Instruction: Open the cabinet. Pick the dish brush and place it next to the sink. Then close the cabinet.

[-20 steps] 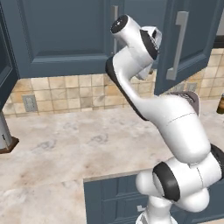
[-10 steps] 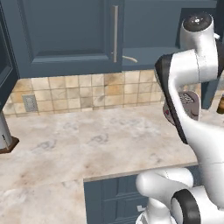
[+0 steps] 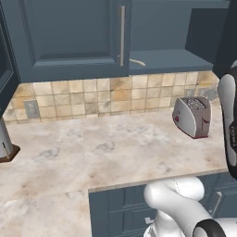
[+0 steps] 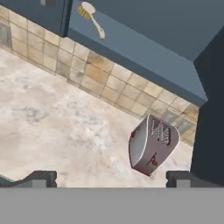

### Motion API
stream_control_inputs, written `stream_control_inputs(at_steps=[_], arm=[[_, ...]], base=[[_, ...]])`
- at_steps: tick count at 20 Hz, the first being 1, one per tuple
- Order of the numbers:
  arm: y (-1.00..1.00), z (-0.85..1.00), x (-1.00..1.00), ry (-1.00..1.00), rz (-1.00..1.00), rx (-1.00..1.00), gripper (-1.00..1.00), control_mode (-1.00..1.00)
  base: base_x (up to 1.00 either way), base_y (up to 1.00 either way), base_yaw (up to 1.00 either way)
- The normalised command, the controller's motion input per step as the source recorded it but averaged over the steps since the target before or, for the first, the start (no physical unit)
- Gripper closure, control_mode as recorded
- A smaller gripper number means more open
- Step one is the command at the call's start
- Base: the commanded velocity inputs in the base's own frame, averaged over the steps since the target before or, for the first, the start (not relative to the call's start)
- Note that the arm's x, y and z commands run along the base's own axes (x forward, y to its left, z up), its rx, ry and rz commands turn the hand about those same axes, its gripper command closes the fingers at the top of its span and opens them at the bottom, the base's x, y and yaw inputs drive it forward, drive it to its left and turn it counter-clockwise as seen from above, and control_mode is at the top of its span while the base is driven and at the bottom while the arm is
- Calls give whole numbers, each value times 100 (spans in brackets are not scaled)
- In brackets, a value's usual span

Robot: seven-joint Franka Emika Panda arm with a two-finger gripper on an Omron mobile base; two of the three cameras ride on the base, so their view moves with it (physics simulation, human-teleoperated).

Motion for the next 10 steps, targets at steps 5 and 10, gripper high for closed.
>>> stream_control_inputs(at_steps=[5,10], arm=[[96,8,60,-4,32,36,-100,-100],[52,48,63,6,12,17,-100,-100]], base=[[0,0,0],[0,0,0]])
